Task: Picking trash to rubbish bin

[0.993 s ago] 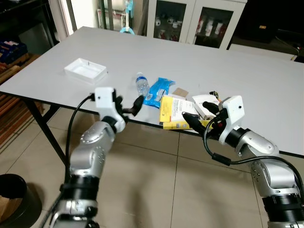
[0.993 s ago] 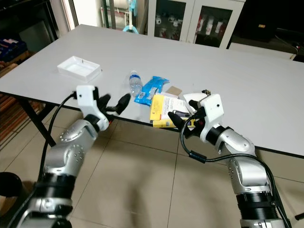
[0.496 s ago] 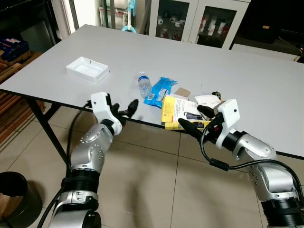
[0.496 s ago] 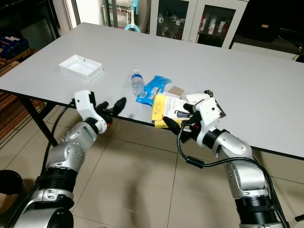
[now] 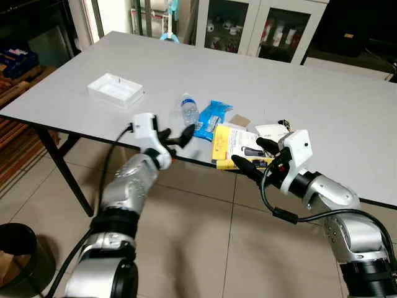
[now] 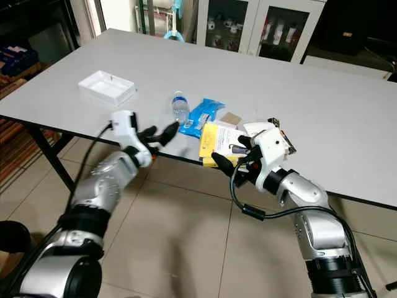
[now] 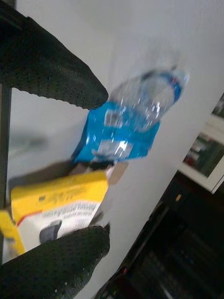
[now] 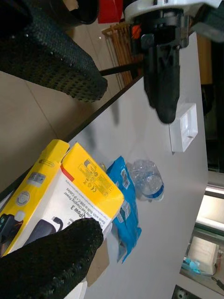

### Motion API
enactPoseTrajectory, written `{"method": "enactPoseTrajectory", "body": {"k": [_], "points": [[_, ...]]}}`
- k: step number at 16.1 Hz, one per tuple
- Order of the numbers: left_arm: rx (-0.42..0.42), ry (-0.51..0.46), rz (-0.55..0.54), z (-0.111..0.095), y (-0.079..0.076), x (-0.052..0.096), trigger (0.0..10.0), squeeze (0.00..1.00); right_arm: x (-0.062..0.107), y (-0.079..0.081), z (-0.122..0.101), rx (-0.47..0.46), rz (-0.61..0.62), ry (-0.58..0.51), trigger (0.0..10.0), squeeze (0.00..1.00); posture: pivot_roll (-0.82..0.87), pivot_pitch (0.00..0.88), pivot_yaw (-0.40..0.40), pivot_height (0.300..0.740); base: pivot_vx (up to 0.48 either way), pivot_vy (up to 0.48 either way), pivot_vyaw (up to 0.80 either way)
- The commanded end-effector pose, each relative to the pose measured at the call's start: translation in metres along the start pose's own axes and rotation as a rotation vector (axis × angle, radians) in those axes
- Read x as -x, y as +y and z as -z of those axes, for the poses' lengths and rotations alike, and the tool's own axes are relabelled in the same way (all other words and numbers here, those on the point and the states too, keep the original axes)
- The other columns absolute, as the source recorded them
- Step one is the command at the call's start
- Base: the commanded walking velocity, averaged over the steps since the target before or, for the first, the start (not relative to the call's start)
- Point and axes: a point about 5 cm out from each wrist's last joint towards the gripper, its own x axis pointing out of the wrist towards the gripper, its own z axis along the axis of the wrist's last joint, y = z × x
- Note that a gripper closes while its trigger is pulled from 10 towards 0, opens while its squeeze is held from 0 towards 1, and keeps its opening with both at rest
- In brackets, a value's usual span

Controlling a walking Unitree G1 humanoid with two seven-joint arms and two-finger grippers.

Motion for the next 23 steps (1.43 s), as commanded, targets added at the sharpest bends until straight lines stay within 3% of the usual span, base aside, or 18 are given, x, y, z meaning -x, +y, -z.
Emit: {"method": "enactPoseTrajectory", "body": {"k": [1,11,18,20,23], "points": [[-0.010,0.014,0.035,0.000,-0.007,-0.005,10.0,0.00,0.001,0.002,-0.003,0.008,-0.006,-0.005,10.0,0.00,-0.04,0.021,-0.070,0.740,0.000,0.000,0.00],[-0.007,0.136,0.083,0.027,-0.021,-0.021,10.0,0.00,0.004,0.003,-0.004,0.006,0.005,-0.015,10.0,0.00,-0.05,0.021,-0.056,0.740,0.000,0.000,0.00],[0.073,0.192,0.161,0.047,-0.053,-0.031,10.0,0.00,0.004,0.006,-0.004,0.012,0.000,-0.008,10.0,0.00,-0.07,0.022,-0.053,0.740,0.000,0.000,0.00],[0.074,0.191,0.167,0.048,-0.057,-0.033,10.0,0.00,0.004,0.006,-0.004,0.011,0.001,-0.010,10.0,0.00,-0.07,0.023,-0.052,0.740,0.000,0.000,0.00],[0.058,0.126,0.181,0.030,-0.061,-0.036,10.0,0.00,0.005,0.006,-0.005,0.010,0.002,-0.012,10.0,0.00,-0.07,0.024,-0.054,0.740,0.000,0.000,0.00]]}}
